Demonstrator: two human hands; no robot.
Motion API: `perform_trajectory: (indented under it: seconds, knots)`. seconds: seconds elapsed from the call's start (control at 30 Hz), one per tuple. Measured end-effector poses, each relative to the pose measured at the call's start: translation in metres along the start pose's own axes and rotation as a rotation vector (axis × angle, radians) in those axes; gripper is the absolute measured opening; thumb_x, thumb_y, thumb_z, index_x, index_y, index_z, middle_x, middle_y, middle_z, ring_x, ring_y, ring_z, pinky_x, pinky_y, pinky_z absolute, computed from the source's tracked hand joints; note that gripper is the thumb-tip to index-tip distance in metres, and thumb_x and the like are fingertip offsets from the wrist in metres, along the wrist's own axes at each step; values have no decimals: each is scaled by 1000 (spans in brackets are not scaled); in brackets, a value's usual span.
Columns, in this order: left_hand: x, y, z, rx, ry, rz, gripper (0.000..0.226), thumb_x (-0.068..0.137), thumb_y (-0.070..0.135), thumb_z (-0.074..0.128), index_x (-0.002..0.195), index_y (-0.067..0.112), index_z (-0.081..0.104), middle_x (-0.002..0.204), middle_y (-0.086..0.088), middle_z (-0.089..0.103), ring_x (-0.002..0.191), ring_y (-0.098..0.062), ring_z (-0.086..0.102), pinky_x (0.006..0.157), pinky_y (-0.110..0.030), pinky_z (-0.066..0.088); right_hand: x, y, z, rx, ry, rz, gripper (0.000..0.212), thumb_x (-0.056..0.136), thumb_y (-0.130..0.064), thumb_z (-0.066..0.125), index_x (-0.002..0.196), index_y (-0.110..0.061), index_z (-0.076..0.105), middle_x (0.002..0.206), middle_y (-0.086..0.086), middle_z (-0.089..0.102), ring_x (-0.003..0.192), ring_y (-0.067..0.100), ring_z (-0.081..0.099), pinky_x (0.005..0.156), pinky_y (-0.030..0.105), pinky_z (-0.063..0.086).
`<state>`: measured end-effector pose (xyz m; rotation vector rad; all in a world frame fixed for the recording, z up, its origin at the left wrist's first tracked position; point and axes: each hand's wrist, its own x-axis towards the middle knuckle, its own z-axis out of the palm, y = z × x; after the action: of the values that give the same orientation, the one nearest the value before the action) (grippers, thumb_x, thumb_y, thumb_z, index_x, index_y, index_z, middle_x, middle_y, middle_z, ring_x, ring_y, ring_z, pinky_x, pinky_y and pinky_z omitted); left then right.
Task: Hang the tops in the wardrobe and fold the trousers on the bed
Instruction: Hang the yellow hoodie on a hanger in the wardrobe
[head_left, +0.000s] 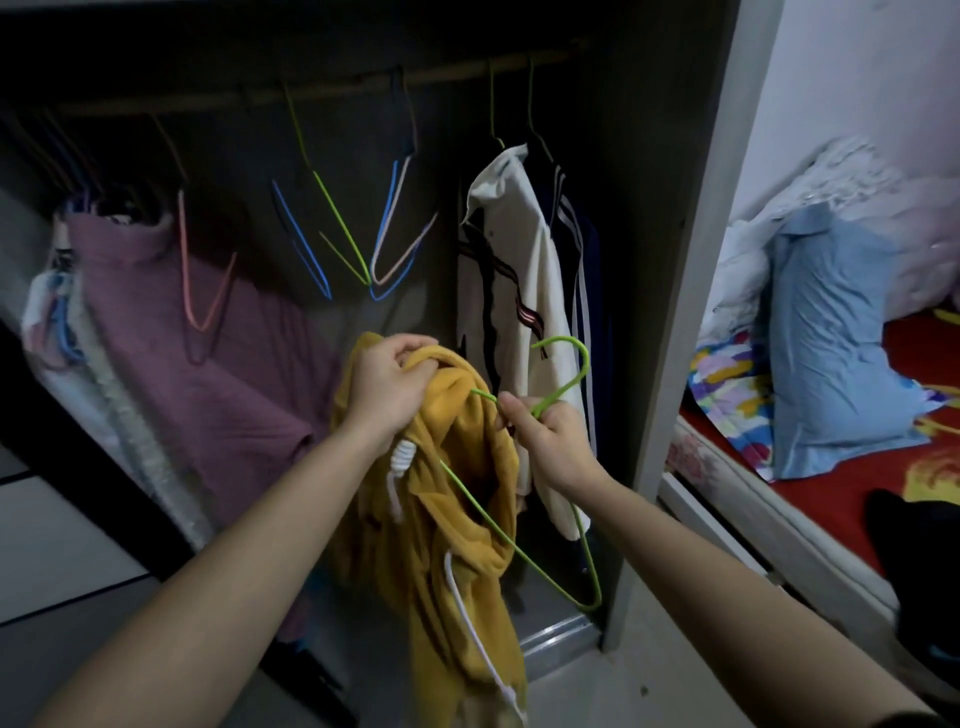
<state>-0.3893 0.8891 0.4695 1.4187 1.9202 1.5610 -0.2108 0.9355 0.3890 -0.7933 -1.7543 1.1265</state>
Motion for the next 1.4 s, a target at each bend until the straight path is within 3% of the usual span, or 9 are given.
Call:
perform_trajectory:
  seconds: [0.17, 0.27, 0.4, 0.5, 0.57, 0.67, 0.77, 1.0, 1.4]
  knots:
    - [-14, 36, 6, -238, -290, 65, 28, 85, -5, 62, 99, 18, 72, 70, -1, 72, 56, -8, 64, 51, -19, 52, 14, -6, 13, -27, -6, 93, 39, 102, -30, 53, 69, -21, 72, 48, -9, 50, 49, 11, 45, 51, 26, 36]
    - [-2, 28, -10, 90, -335, 173, 35, 79, 1, 73, 106, 22, 67, 79, -4, 62, 68, -8, 57, 68, -25, 50, 18, -5, 2, 64, 40, 126, 38, 102, -30, 52, 71, -16, 70, 46, -10, 46, 46, 6, 42, 49, 20, 33]
    - [25, 0, -37, 715, -442, 185, 84, 73, 44, 82, 144, 27, 41, 140, -13, 38, 135, -27, 34, 114, -38, 29, 15, -4, -20, 74, 55, 80, 44, 104, -35, 48, 75, -9, 69, 52, -13, 50, 52, 1, 47, 61, 20, 36]
    - [39, -14, -36, 940, -491, 355, 87, 84, 47, 70, 154, 36, 18, 165, -3, -5, 151, -25, -7, 120, -49, 9, 18, -8, -32, 31, 30, 7, 44, 105, -29, 48, 75, -4, 70, 54, -17, 56, 58, -3, 53, 68, 13, 40]
    - [45, -15, -29, 1003, -447, 507, 76, 93, 43, 60, 155, 36, 15, 166, -2, -6, 151, -21, -14, 121, -51, 2, 21, -12, -40, 9, 14, -46, 44, 104, -27, 49, 73, -4, 70, 53, -16, 55, 56, -1, 52, 64, 11, 39]
    - [49, -6, -12, 910, -419, 649, 53, 99, 36, 50, 150, 28, 35, 157, -4, 31, 151, -22, 12, 120, -52, 2, 27, -18, -51, -90, 6, -131, 47, 102, -34, 53, 66, -10, 72, 49, -8, 52, 49, 4, 47, 56, 16, 37]
    - [49, 3, 5, 877, -370, 750, 28, 98, 21, 52, 124, 16, 60, 107, -8, 60, 110, -34, 55, 102, -45, 30, 32, -24, -63, -227, 47, -234, 63, 98, -48, 50, 57, -1, 60, 47, 12, 46, 43, 23, 43, 47, 41, 38]
    - [48, -9, 18, 745, -312, 535, 22, 100, 25, 47, 116, 19, 61, 103, -3, 57, 107, -26, 50, 78, -36, 21, 41, -10, -99, -956, 371, -280, 60, 102, -62, 29, 69, -19, 55, 59, -5, 54, 54, 14, 53, 50, 33, 44]
    - [13, -1, 51, 684, -412, 254, 58, 78, 72, 25, 100, 29, 57, 105, 0, 58, 112, -24, 51, 95, -43, 32, 31, 15, -61, -606, 139, -237, 61, 105, -54, 20, 79, -12, 57, 75, 4, 54, 69, 20, 53, 69, 48, 48]
